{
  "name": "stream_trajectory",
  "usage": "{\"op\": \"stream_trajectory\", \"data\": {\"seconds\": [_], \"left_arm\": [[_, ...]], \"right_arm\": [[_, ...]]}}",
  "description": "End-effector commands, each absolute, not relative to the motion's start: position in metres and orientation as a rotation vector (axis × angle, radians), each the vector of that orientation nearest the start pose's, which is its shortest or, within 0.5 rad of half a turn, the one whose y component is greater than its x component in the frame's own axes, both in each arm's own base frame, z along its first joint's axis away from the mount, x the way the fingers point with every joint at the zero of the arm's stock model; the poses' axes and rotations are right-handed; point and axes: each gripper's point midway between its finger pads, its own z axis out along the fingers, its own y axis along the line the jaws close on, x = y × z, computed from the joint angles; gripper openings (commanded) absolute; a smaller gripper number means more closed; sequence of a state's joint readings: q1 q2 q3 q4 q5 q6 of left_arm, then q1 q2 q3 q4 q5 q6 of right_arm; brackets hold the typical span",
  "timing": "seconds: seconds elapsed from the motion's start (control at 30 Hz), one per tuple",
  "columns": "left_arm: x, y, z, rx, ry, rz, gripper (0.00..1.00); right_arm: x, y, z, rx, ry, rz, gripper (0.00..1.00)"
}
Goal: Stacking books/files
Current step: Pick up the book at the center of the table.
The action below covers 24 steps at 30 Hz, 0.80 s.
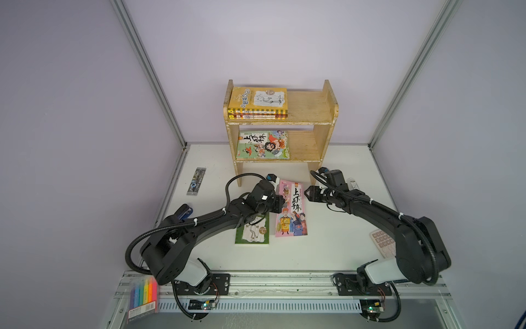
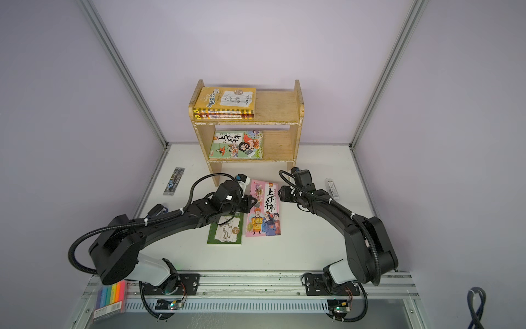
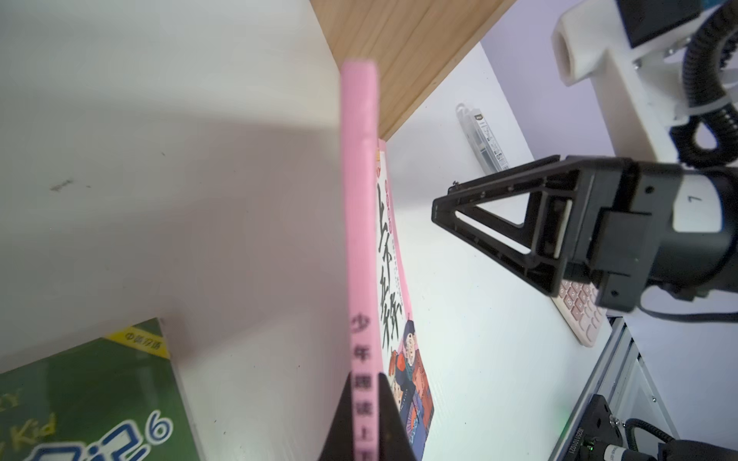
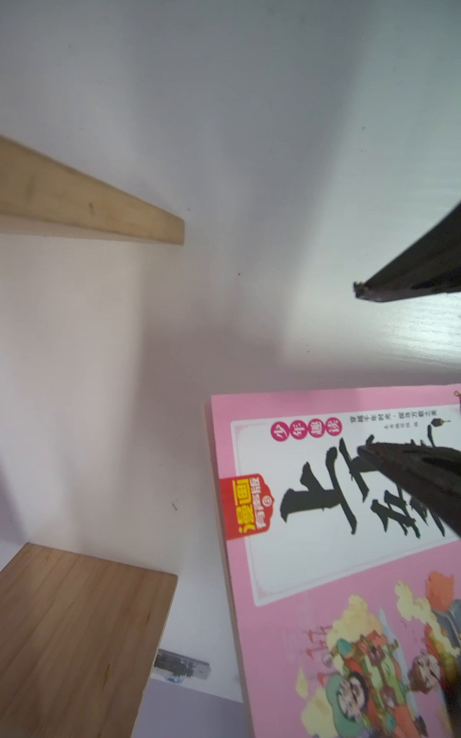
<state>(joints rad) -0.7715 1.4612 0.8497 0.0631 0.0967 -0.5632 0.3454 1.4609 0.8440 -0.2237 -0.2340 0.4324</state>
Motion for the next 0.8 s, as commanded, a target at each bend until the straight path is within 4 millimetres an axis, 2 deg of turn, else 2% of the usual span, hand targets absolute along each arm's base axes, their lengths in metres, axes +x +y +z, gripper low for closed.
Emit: {"op": "stream_trajectory", "data": {"seconds": [0.0,0.3,0.43,0.6,0.77], "left_arm": [[0.296,-0.299,0.169,0.335,2.175,-0.759,0.00],[0.270,-0.278,0.223,0.399,1.978,-0.794,0.00],[0.262,-0.271,0.246,0.401,1.911,-0.818,0.00],[0.257,-0.263,0.276,0.335,1.831,-0.883,0.00],[0.257,-0.246,0.299,0.192,1.777,-0.916,0.00]], "right_arm": [[0.354,0.171,0.130,-0.083,2.384,0.637,0.58],[0.342,0.173,0.192,-0.195,2.156,0.683,0.63],[0.337,0.173,0.201,-0.181,2.130,0.708,0.65],[0.328,0.180,0.204,-0.147,2.117,0.822,0.66],[0.318,0.184,0.207,-0.114,2.103,0.908,0.69]]}}
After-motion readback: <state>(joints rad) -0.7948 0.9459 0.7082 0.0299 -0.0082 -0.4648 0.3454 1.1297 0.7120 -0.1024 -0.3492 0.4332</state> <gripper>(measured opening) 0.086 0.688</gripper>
